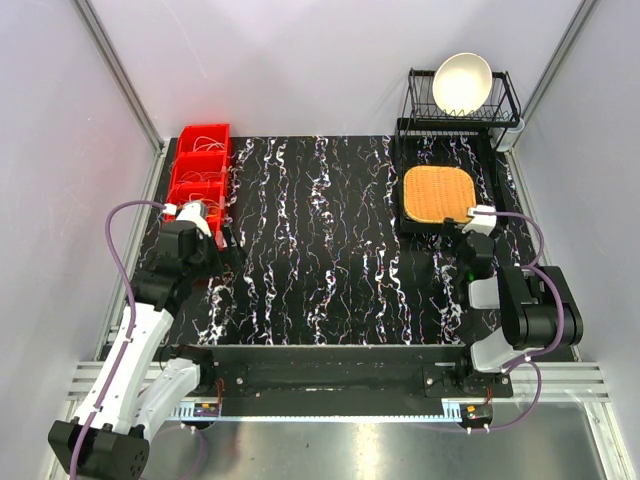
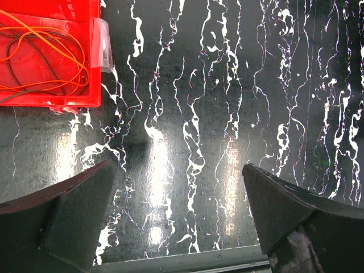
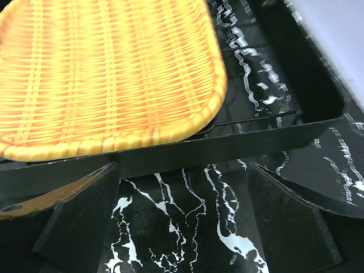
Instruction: Untangle the cables
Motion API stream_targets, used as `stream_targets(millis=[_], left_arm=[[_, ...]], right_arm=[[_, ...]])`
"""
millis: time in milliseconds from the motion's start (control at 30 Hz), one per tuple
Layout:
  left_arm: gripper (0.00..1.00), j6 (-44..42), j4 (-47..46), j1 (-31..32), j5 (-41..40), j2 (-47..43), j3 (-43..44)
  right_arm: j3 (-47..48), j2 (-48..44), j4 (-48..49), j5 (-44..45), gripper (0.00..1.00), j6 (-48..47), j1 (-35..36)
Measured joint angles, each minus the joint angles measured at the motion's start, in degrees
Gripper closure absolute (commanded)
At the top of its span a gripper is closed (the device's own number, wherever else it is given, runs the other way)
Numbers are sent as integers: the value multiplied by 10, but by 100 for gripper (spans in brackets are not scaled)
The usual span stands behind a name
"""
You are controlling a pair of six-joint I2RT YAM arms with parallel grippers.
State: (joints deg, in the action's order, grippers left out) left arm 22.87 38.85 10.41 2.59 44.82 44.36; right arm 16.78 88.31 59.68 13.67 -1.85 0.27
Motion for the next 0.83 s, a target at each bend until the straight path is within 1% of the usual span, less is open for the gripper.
stream_targets(millis=[100, 167, 400, 833], left_arm=[[1, 0, 0, 0, 0, 0, 0], [1, 0, 0, 0, -1, 0, 0], [1, -2, 1, 0, -1, 9, 0], [1, -6, 1, 0, -9, 0, 0]], right_arm=[[9, 0, -24, -39, 0, 10, -19], [11, 1, -30, -50, 0, 17, -23], [13, 4, -35, -64, 0, 24, -25], [13, 6, -35, -73, 0, 28, -25]])
